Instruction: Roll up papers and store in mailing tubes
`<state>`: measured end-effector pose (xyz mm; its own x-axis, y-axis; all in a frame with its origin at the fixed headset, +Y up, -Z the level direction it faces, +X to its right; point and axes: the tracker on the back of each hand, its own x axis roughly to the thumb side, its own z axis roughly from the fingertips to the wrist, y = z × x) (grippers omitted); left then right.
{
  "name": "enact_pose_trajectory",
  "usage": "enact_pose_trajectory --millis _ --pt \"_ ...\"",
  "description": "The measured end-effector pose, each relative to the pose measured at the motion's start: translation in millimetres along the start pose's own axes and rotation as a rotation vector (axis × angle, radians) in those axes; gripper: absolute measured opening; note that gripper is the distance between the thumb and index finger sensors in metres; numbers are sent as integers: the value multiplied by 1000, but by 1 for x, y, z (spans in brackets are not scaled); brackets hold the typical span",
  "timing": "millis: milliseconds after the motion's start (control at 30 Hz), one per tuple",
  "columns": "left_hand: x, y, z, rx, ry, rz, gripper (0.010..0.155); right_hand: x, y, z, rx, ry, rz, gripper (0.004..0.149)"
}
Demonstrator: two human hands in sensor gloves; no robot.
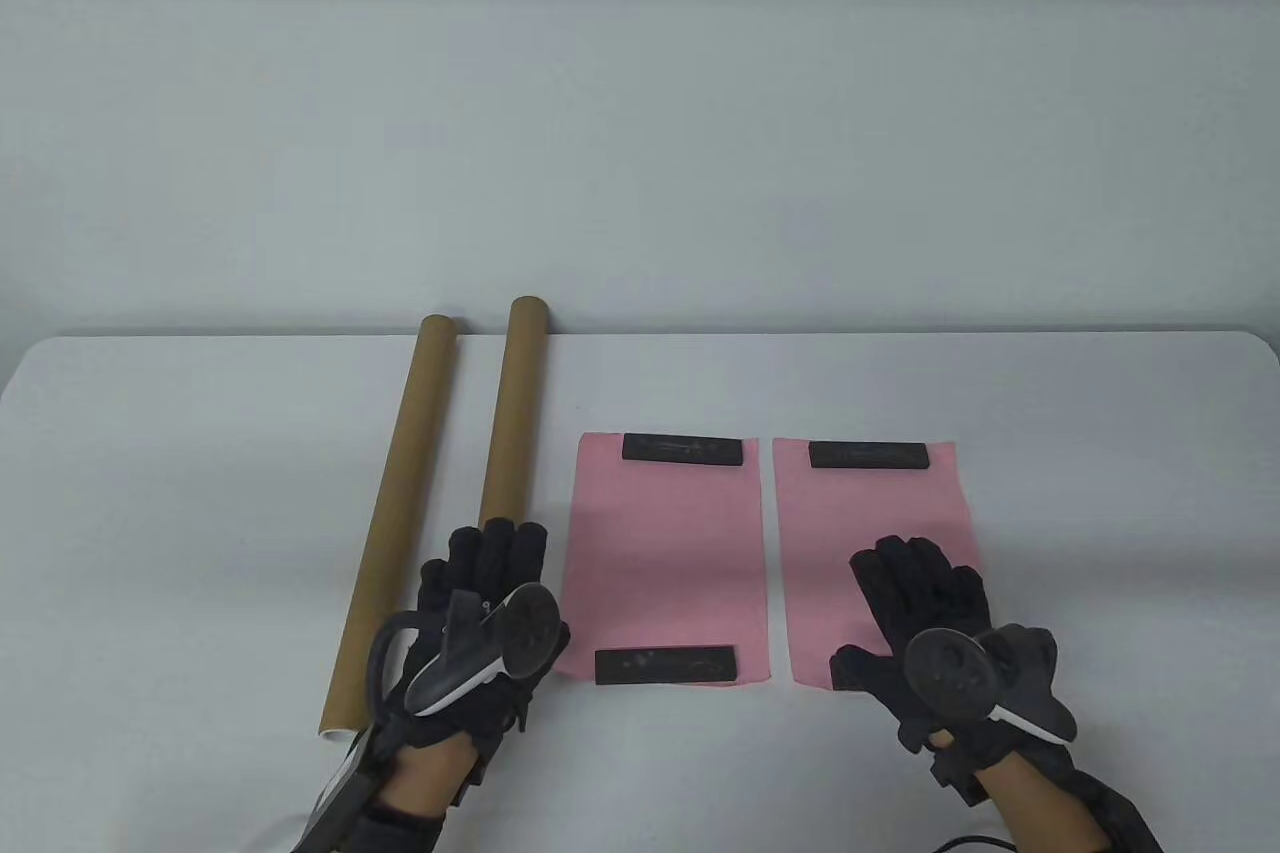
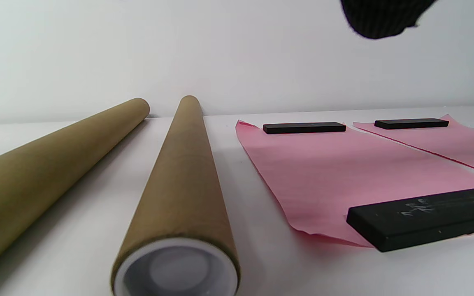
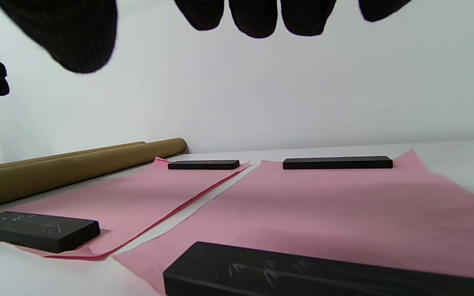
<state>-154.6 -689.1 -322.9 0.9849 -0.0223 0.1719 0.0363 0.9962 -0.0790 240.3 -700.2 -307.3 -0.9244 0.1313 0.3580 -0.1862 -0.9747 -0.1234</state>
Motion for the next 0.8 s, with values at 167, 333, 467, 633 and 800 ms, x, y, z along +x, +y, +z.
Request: enact_pose_trajectory --millis 167,333,467,633,800 --pt "0 -3 -2 -16 1 -10 93 -3 1 -1 8 11 6 89" --pt "-1 -2 -2 -16 8 -4 93 0 -2 0 -6 5 6 89" --pt "-9 -3 -5 -20 39 7 94 0 -4 0 -16 3 11 89" --pt "-24 -13 -15 -87 111 32 96 -2 -7 1 -31 13 13 88" --pt "-36 -24 -29 -208 197 102 99 -3 -7 1 -17 15 20 88"
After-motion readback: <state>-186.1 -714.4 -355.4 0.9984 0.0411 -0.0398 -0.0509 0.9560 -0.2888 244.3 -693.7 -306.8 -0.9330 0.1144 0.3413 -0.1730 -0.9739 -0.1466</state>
